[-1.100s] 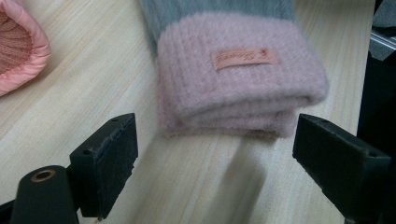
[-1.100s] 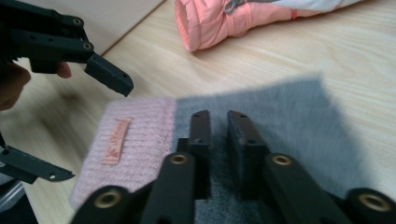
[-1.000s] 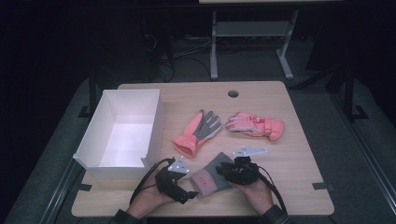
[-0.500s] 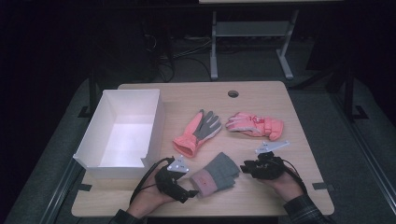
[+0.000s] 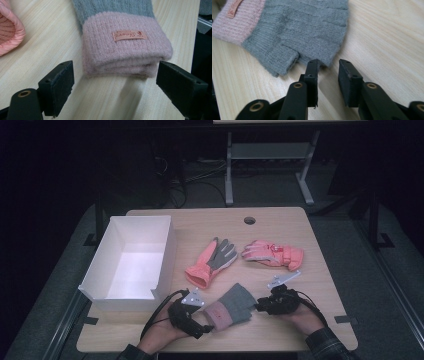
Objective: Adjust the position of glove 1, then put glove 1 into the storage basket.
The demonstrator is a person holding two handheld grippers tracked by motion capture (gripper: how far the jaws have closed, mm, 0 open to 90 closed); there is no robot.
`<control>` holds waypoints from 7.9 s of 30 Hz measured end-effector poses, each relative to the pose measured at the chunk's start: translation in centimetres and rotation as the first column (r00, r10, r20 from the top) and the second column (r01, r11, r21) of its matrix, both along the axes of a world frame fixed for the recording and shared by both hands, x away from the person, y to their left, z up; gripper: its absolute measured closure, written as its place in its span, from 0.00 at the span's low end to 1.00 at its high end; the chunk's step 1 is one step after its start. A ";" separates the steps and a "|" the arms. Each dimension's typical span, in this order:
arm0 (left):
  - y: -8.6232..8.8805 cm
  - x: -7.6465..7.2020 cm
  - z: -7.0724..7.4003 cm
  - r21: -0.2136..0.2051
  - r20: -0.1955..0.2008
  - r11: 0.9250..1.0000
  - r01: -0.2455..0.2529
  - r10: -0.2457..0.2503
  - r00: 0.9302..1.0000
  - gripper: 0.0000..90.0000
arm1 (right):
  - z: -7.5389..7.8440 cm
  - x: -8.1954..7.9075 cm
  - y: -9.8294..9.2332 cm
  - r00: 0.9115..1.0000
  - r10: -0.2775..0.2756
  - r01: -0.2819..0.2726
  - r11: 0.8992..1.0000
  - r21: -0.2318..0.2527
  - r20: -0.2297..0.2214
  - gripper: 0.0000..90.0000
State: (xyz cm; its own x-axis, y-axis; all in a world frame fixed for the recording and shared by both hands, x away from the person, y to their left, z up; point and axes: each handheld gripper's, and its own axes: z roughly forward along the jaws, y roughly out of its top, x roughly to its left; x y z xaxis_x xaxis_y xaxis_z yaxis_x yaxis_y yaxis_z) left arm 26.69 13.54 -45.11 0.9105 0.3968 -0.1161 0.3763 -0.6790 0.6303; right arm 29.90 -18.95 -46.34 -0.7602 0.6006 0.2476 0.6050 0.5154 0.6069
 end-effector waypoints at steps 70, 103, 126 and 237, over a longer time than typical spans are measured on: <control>-3.5 2.9 2.2 -0.006 -0.014 0.999 -0.033 0.033 0.999 0.15 | 1.1 -0.4 -1.9 0.987 -0.132 0.130 0.991 0.027 0.088 0.15; -7.3 3.5 -0.3 0.100 -0.022 0.995 -0.005 0.007 1.000 0.16 | 0.7 -1.0 -4.6 0.957 -0.233 0.230 0.973 0.037 0.174 0.12; -7.1 4.0 0.1 0.048 -0.179 0.998 0.042 -0.033 0.983 0.67 | 0.7 -1.0 -4.5 0.956 -0.233 0.230 0.973 0.037 0.178 0.12; 19.8 16.0 8.4 0.081 0.037 0.689 -0.720 0.720 0.693 0.68 | 0.7 -1.2 -5.3 0.944 -0.249 0.242 0.969 0.058 0.218 0.11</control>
State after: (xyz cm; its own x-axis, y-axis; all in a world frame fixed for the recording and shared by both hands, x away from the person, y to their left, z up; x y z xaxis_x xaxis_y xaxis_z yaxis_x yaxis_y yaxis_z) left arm 42.69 33.32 -36.74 0.3414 0.9386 -0.0502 0.7706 -0.2489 0.5867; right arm 28.71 -24.23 -45.62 -0.6282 0.7702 0.1102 0.5582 0.3475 0.7534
